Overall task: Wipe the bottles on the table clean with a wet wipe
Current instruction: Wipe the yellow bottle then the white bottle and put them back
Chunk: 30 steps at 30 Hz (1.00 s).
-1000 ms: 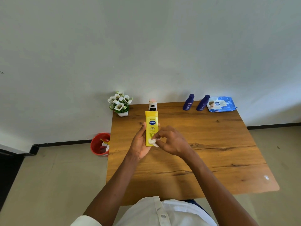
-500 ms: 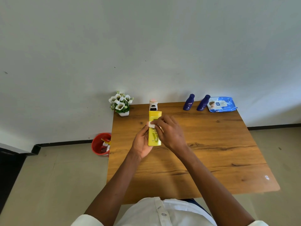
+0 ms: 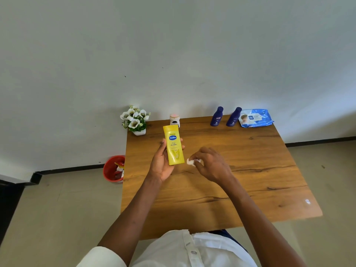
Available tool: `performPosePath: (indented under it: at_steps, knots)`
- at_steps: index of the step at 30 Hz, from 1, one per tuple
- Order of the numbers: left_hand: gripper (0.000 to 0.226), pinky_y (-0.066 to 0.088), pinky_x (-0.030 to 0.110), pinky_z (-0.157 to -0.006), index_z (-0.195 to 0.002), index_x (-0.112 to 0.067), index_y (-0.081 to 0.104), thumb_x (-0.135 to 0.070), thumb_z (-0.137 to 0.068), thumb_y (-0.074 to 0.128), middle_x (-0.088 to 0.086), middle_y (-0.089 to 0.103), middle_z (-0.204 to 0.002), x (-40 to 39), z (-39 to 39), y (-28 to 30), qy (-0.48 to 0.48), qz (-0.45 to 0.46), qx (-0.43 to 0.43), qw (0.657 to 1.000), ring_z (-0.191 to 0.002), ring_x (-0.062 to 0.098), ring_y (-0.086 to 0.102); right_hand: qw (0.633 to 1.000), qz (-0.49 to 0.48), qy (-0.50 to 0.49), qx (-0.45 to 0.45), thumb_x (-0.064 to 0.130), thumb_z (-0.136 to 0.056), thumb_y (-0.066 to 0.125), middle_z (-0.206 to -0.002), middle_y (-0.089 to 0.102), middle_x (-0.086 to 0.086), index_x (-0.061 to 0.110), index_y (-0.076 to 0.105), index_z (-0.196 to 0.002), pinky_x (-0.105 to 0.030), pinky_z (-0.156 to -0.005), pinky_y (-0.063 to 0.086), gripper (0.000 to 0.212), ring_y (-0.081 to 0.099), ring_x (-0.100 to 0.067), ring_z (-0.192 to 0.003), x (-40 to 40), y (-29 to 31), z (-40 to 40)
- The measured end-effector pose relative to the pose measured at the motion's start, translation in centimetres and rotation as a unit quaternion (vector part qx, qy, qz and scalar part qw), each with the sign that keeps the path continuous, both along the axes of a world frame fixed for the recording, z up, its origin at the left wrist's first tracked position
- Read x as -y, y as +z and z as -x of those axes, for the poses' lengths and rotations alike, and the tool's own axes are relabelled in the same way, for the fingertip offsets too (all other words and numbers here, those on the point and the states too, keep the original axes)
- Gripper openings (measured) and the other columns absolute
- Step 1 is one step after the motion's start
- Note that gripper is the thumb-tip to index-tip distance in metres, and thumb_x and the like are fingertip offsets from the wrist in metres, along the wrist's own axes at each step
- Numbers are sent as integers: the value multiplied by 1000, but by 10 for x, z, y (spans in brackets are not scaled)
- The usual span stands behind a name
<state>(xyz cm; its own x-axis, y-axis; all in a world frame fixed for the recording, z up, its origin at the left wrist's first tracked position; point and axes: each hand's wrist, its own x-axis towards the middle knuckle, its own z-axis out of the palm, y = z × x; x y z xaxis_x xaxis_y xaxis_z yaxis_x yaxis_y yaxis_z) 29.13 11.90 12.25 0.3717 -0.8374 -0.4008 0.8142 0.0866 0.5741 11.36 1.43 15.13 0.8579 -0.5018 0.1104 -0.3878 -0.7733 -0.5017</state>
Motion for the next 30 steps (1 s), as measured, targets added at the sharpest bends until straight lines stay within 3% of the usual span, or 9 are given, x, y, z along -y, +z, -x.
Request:
performPosePath:
  at_steps: [2,4,8,10,12,16,20,23,30]
  knots:
    - [55,55,40,-88,-152,-10,41,-43,-107,35,12,59,-139,7,3,-1,-11,4,2,1000,-111,26,66,992,-93,-77,41,19,-91,67,-101,66,6,26,74,-106,-29,-76,46,18,59,-13,-90,11,-1,7]
    - [54,53,43,-90,-150,-11,43,-42,-107,34,14,59,-140,16,7,-2,-18,2,8,1000,-112,29,66,953,-236,-160,103,17,-92,68,-99,68,7,24,74,-104,-29,-74,49,15,60,-8,-84,18,1,12]
    - [48,53,42,-87,-146,-9,48,-36,-106,40,15,63,-134,40,17,-4,-31,-23,68,997,-106,29,66,784,-511,-276,220,14,-95,65,-91,70,1,14,73,-108,-24,-65,45,15,57,-9,-73,25,3,20]
    - [45,55,39,-86,-144,-5,49,-25,-103,50,16,64,-133,55,21,-7,-39,-49,109,992,-104,26,65,696,-596,-311,254,12,-95,64,-89,69,1,15,71,-107,-26,-63,44,14,58,-11,-70,32,-2,26]
    - [47,55,36,-86,-142,-1,48,-21,-101,55,16,65,-132,72,23,-11,-47,-70,135,987,-104,23,65,647,-634,-334,261,12,-95,65,-87,69,1,16,69,-108,-28,-63,45,15,61,-12,-68,41,-8,29]
    - [46,55,39,-91,-141,1,47,-18,-100,57,14,69,-128,105,22,-24,-45,-103,132,985,-110,24,67,642,-645,-339,238,13,-96,63,-87,70,0,15,67,-106,-28,-60,44,12,62,-11,-67,59,-15,34]
    - [38,59,36,-80,-134,-1,54,-13,-99,59,11,71,-114,135,22,-37,-16,-144,120,982,-101,22,69,656,-643,-333,213,13,-96,63,-86,69,0,15,68,-108,-26,-59,44,14,61,-11,-67,80,-25,40]
    - [32,57,32,-75,-128,-7,60,-11,-97,62,6,72,-111,157,22,-44,-8,-179,171,969,-99,20,69,662,-641,-332,200,13,-95,64,-84,70,1,17,69,-105,-27,-61,43,12,60,-13,-66,94,-35,44]
    - [35,44,13,-66,-128,-10,62,-7,-93,67,-1,67,-116,217,5,-61,13,-296,316,901,-102,12,62,651,-651,-351,169,13,-95,65,-87,69,-2,16,70,-106,-29,-62,45,13,61,-15,-67,127,-59,50]
